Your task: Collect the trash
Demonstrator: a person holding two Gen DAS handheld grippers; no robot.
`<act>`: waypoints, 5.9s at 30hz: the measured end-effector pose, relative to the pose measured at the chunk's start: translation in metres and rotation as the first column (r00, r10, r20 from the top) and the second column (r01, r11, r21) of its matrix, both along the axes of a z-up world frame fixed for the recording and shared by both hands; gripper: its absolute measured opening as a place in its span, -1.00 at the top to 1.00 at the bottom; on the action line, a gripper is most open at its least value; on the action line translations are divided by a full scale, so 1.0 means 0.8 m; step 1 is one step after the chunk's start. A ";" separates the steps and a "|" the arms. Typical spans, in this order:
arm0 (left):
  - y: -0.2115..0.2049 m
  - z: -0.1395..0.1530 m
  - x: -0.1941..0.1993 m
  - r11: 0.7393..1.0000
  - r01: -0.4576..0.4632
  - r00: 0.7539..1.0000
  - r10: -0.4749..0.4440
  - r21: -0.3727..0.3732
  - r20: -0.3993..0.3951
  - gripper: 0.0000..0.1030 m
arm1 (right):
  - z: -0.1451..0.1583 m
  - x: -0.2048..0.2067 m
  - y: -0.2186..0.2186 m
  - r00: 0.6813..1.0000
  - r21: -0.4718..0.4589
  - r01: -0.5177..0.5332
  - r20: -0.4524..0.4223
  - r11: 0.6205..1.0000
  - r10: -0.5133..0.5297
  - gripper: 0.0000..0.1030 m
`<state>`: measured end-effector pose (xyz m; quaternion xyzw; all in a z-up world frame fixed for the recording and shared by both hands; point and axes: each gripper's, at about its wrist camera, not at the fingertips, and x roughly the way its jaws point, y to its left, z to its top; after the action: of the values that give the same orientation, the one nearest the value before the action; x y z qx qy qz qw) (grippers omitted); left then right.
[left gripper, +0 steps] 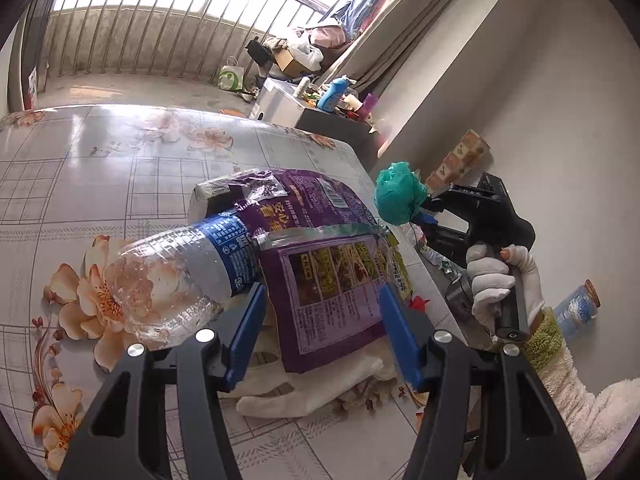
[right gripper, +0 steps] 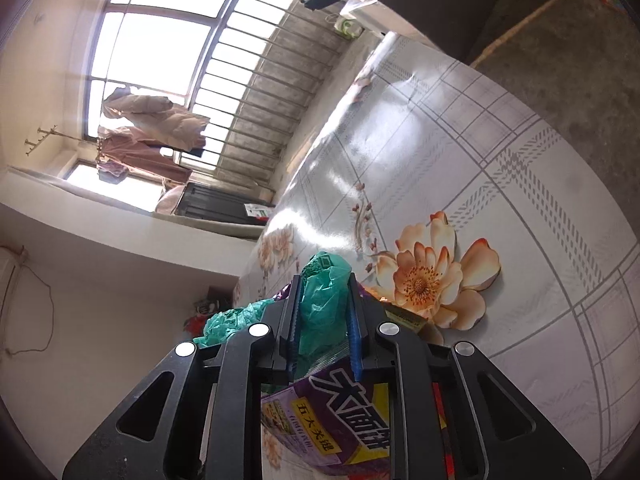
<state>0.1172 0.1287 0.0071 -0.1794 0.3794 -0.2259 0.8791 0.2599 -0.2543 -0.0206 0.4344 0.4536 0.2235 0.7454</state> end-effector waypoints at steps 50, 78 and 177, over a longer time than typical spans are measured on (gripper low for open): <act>-0.045 -0.001 0.046 0.988 0.074 0.995 -0.082 -0.132 -0.060 -0.11 | -0.037 -0.038 -0.007 0.997 0.049 -0.033 -0.068 0.998 0.037 0.67; -0.086 0.067 0.029 0.963 0.248 0.947 -0.218 -0.108 0.236 0.79 | -0.002 -0.094 -0.077 0.994 0.224 0.101 0.018 0.969 -0.108 0.67; -0.558 0.016 0.140 0.738 0.616 0.782 -0.614 0.277 -0.103 0.02 | -0.204 -0.300 -0.332 0.798 -0.303 0.589 0.076 0.749 -0.597 0.16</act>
<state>0.2288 -0.3178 0.0199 0.0887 0.4485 -0.4436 0.7709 0.0198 -0.5201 -0.1835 0.4354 0.3312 -0.1046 0.8305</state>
